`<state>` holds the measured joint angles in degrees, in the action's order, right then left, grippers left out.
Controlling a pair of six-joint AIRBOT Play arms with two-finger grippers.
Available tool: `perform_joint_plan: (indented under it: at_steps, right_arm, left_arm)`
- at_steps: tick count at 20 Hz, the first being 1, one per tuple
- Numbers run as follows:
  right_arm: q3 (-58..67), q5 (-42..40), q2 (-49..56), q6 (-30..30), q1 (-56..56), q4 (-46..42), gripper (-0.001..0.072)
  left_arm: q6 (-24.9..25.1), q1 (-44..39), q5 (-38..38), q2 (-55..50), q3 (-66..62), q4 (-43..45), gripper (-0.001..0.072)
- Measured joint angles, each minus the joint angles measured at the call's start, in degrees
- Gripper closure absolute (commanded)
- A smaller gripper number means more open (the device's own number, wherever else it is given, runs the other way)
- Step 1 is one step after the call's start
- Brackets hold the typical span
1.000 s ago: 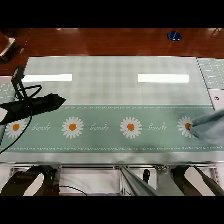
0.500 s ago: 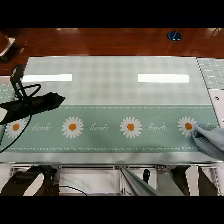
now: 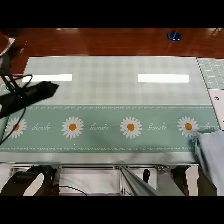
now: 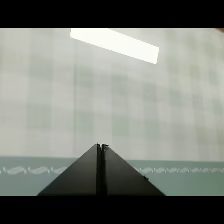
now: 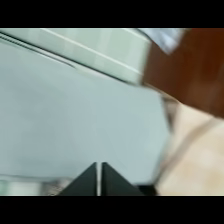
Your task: Fold the shirts.
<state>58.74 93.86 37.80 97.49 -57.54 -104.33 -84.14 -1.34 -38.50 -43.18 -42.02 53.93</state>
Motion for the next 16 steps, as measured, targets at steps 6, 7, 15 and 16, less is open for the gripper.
perform_joint_plan:
  at_steps: [6,7,15,16]
  right_arm:
    - [10.21,-16.85,10.62,-5.27,19.61,38.1,0.0689]
    - [10.4,-19.15,12.07,-5.79,27.19,38.6,0.0689]
    - [1.09,-25.27,26.34,10.86,69.53,6.99,0.0689]
    - [0.7,-26.21,27.12,11.74,70.77,6.05,0.0689]
  left_arm:
    - [2.01,-2.12,-9.14,-11.37,-25.9,-0.02,0.0685]
    - [2.1,-3.5,-12.22,-13.25,-29.16,0.13,0.0685]
    - [-4.96,-12.5,-21.84,-20.44,-20.68,15.52,0.0684]
    - [-5.33,-12.52,-21.92,-20.85,-19.63,16.26,0.0684]
